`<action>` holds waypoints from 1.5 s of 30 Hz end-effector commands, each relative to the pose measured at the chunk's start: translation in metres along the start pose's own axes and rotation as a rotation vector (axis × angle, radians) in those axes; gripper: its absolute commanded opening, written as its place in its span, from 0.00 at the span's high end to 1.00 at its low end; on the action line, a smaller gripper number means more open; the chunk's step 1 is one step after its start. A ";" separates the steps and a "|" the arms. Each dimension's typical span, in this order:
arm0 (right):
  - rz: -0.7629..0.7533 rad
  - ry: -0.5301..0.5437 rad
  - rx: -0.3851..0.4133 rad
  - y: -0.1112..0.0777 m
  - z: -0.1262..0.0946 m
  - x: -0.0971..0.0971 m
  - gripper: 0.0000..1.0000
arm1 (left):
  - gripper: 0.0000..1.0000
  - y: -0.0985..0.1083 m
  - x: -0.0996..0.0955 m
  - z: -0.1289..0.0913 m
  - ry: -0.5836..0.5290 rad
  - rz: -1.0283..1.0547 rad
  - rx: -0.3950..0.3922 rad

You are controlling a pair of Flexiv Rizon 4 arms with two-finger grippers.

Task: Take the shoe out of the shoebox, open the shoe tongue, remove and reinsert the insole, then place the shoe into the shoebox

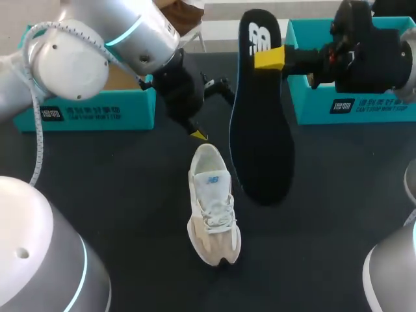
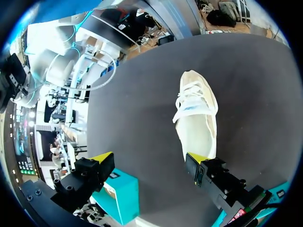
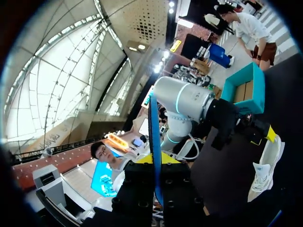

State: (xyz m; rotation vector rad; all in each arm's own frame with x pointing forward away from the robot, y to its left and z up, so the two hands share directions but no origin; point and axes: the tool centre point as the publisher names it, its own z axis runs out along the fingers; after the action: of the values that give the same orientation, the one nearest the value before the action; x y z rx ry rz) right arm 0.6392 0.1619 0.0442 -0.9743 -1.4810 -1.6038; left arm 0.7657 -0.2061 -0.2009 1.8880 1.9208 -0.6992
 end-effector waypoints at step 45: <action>0.653 -0.035 -0.183 0.074 -0.049 -0.140 1.00 | 0.00 -0.010 0.012 -0.028 -0.507 0.006 0.031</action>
State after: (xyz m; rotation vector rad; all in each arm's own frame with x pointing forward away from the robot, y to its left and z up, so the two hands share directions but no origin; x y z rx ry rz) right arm 0.7415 0.0995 -0.0466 -1.4110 -0.8744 -1.3024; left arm 0.7671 -0.1846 -0.1823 1.5816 1.6122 -1.0620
